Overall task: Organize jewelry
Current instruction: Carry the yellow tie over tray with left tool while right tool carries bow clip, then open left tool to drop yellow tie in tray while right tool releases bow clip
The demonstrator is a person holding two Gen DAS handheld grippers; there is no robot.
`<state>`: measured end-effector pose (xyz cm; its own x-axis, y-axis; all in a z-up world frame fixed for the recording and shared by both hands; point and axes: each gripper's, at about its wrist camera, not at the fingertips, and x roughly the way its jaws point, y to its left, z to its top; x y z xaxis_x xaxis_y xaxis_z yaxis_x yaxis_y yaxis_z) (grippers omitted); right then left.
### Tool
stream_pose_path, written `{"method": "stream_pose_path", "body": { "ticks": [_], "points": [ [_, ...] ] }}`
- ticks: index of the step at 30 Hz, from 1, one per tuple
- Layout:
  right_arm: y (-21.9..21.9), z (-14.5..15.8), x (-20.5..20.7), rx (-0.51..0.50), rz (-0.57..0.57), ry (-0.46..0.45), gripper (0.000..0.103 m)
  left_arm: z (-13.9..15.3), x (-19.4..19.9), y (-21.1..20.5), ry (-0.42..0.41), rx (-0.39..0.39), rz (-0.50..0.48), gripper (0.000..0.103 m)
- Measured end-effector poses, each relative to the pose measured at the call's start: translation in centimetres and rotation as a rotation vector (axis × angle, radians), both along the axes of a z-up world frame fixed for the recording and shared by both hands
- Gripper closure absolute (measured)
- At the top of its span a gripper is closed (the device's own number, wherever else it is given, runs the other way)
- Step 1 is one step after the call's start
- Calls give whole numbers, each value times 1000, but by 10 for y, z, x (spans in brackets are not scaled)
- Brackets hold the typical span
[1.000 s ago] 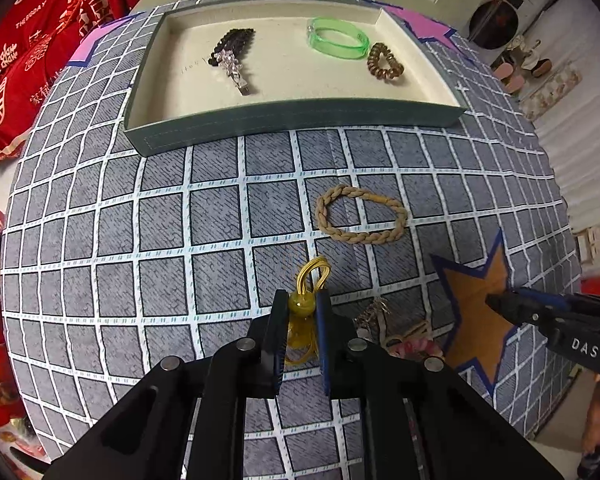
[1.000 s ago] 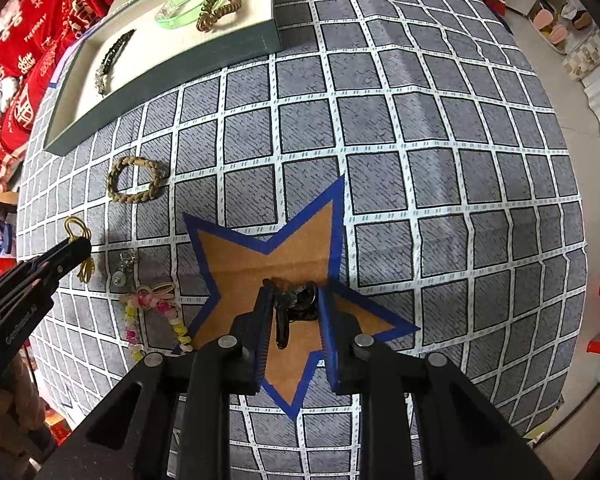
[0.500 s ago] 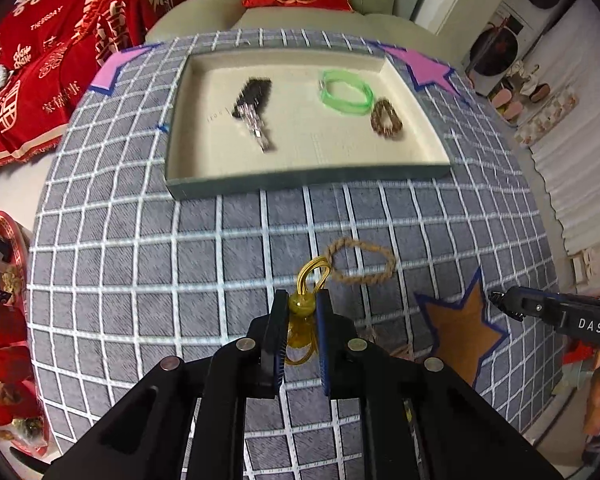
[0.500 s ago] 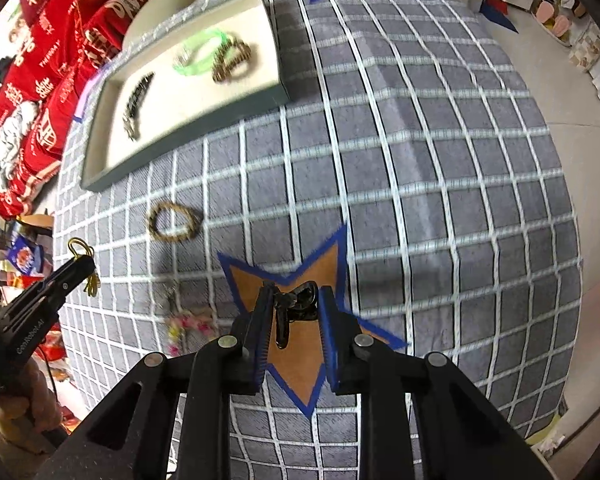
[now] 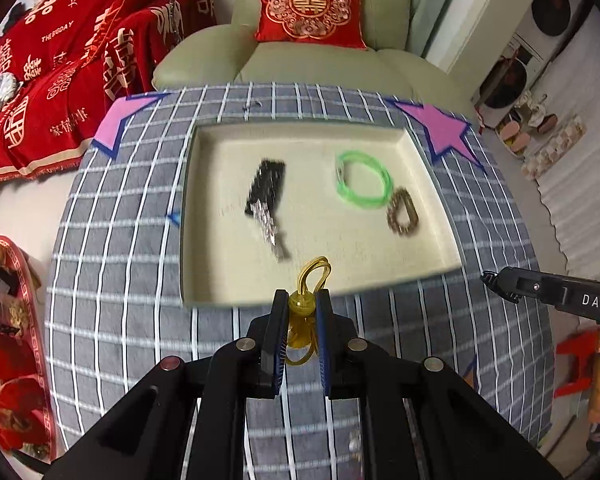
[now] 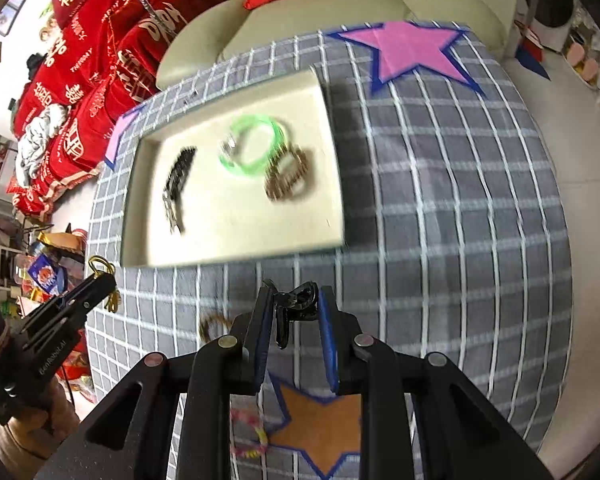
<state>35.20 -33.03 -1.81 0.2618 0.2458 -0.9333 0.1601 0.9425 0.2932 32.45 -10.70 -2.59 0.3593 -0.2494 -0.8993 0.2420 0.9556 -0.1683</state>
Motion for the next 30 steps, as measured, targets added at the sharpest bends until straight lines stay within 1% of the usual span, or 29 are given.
{"method": "stream_pose_path", "body": {
  "ticks": [7,13,19,26,30],
  "points": [
    [9,-6,57,-6,55,-24,79,-12,49,-16,13,8,22,82],
    [15,-22,92,-2,75,-15,79,-27,73,-32,26,21,19,82],
    [15,-37,114,1,77,-4,79,-43,88,-47,39,52,15,82],
    [12,-53,140,-16,78,1,79,-67,104,-57,48,123,17,81],
    [12,-64,146,-18,71,10,79,-77,106,-61,54,155,9,81]
  ]
}}
